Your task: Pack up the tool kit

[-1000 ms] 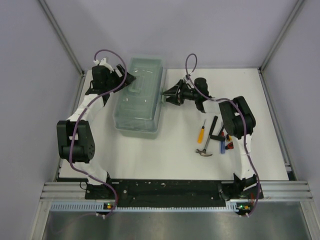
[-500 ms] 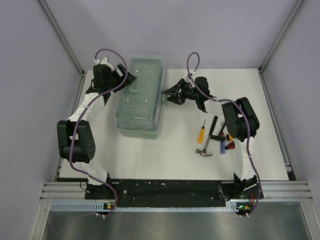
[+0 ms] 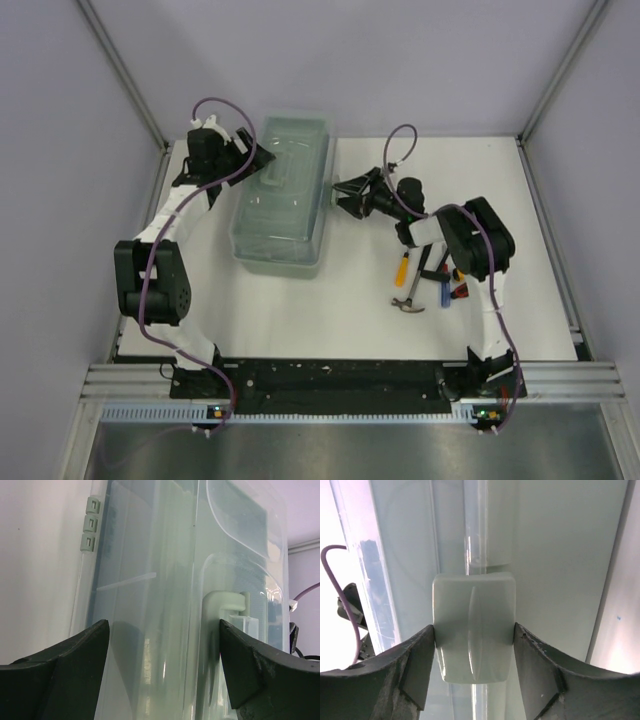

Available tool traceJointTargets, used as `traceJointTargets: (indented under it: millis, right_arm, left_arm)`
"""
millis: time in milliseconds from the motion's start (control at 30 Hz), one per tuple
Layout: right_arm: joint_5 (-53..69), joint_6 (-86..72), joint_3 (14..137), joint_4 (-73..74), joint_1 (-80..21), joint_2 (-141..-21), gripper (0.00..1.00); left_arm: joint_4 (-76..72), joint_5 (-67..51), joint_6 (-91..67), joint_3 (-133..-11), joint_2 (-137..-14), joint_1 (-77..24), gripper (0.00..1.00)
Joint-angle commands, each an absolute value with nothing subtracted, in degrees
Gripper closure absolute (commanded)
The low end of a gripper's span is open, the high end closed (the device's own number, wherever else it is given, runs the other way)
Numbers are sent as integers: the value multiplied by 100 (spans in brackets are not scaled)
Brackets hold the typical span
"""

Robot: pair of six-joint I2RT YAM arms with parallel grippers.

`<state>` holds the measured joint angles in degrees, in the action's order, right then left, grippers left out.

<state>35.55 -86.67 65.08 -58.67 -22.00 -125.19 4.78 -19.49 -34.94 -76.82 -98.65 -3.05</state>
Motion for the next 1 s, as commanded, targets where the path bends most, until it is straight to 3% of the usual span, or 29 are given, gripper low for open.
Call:
traceJointTargets:
  millis: [0,100,233,400,667,967]
  right_arm:
    - [3192,-8931,6083,-6347,-2189,-12236,30]
    - [2980,-8649,5776,-5812,-2057,-11919,14]
    - [2558,-8237,5257,-4960,-1846,-11375,7]
    - [2373,-7333,5229,-3818,-1758,-10671,7]
    - [2364,-5565,6090,-1426,-1775,-9853,15]
    - [1724,-3790,7345,322,-2425,-9185,16]
  left_arm:
    - [2514,-2514,-4184,-7312,-10397,-457,16]
    - [2549,-2479,-4157,-7374,-10371,-387,16]
    - [2689,-2400,-4043,-7575,-10336,-317,16]
    - [3005,-2110,-3666,-8067,-10187,-308,15]
    - [3515,-1775,-2831,-9166,-9941,-299,13]
    - [3332,-2391,-2426,-8930,-9713,-299,13]
